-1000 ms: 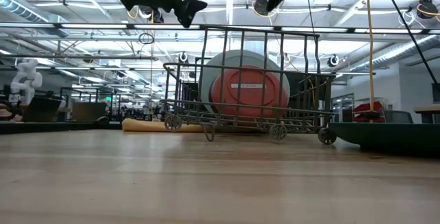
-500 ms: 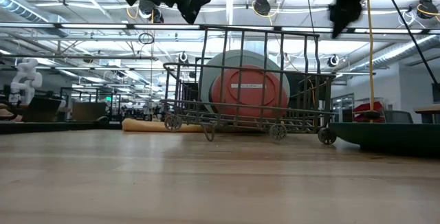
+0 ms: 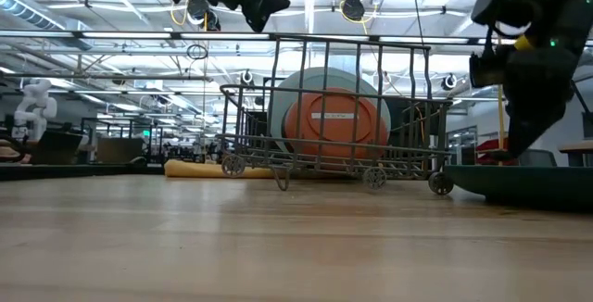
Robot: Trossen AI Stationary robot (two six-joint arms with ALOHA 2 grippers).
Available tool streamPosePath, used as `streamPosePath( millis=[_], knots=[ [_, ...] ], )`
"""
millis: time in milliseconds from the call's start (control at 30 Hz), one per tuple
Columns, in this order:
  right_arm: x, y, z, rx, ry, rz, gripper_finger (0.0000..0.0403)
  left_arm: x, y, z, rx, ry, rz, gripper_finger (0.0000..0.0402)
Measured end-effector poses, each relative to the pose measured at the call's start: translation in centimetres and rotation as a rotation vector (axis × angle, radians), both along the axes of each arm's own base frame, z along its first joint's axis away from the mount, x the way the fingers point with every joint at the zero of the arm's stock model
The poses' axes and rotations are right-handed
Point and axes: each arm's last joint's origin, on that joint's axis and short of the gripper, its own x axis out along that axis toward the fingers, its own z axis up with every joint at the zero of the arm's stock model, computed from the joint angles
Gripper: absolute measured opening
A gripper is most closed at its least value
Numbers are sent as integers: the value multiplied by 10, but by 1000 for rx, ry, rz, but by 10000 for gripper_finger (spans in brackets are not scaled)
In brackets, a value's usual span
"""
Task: Sort dishes
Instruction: Put the green plate into the dish rack
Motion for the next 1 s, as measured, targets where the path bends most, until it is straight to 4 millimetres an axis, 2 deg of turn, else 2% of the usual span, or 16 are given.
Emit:
streamPosePath(
  millis=[200, 333, 667, 833, 1000],
  knots=[
    [5, 0, -9, 4, -13, 49, 162, 3, -4, 0, 17, 6, 24, 189],
    [5, -2, -14, -52, 33, 14, 173, 4, -7, 1, 23, -5, 16, 189],
    [13, 0, -31, -4, 147, 57, 177, 5, -8, 1, 25, -9, 13, 189],
    [23, 2, -41, 63, 167, 114, 154, 6, -10, 1, 26, -10, 6, 189],
    [29, 2, -46, 84, 155, 142, 93, 6, -11, 1, 29, -11, 0, 189]
  ],
)
